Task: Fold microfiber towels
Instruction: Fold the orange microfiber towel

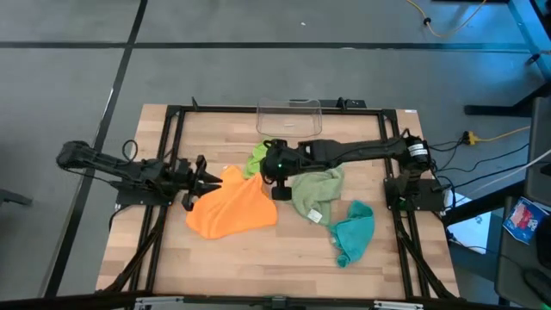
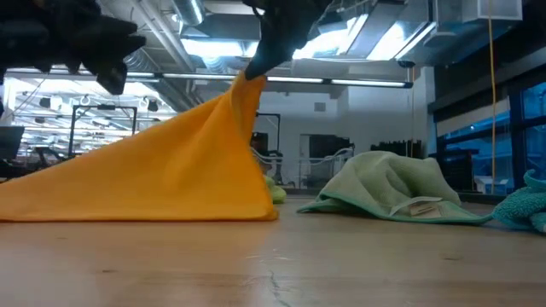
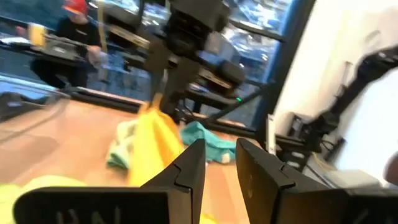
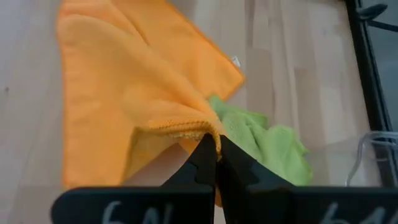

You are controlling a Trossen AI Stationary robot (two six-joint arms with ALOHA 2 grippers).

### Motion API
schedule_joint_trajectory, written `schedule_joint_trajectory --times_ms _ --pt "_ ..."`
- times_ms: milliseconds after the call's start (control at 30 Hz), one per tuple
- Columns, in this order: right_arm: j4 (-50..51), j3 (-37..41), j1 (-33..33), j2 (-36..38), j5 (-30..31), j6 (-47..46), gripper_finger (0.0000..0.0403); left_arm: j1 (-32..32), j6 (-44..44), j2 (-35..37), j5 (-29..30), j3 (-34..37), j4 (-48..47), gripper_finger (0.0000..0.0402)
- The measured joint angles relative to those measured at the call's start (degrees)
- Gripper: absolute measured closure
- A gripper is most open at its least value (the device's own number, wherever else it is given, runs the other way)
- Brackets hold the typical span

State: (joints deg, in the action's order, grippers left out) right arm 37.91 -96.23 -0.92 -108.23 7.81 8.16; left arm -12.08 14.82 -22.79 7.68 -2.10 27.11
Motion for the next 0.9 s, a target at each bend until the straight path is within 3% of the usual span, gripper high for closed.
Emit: schedule_joint_trajectory --times_ms 133,400,567,900 --pt "0.0 0.0 0.9 0.0 0.2 0.8 0.0398 -0.2 -0.3 -9.1 -3.5 -4.6 1.8 0.0319" --pt "0.2 0.0 1.5 0.0 0.1 1.1 0.0397 -1.6 -7.5 -32.0 -4.0 -16.0 1.8 0.0319" --pt "2.4 0.0 1.5 0.0 0.1 0.9 0.0396 -3.3 -3.1 -42.8 -3.3 -19.7 1.7 0.0319" --pt "3.7 0.0 1.5 0.0 0.1 -0.4 0.0395 -10.7 -3.3 -63.1 16.8 -27.7 1.6 0.0319"
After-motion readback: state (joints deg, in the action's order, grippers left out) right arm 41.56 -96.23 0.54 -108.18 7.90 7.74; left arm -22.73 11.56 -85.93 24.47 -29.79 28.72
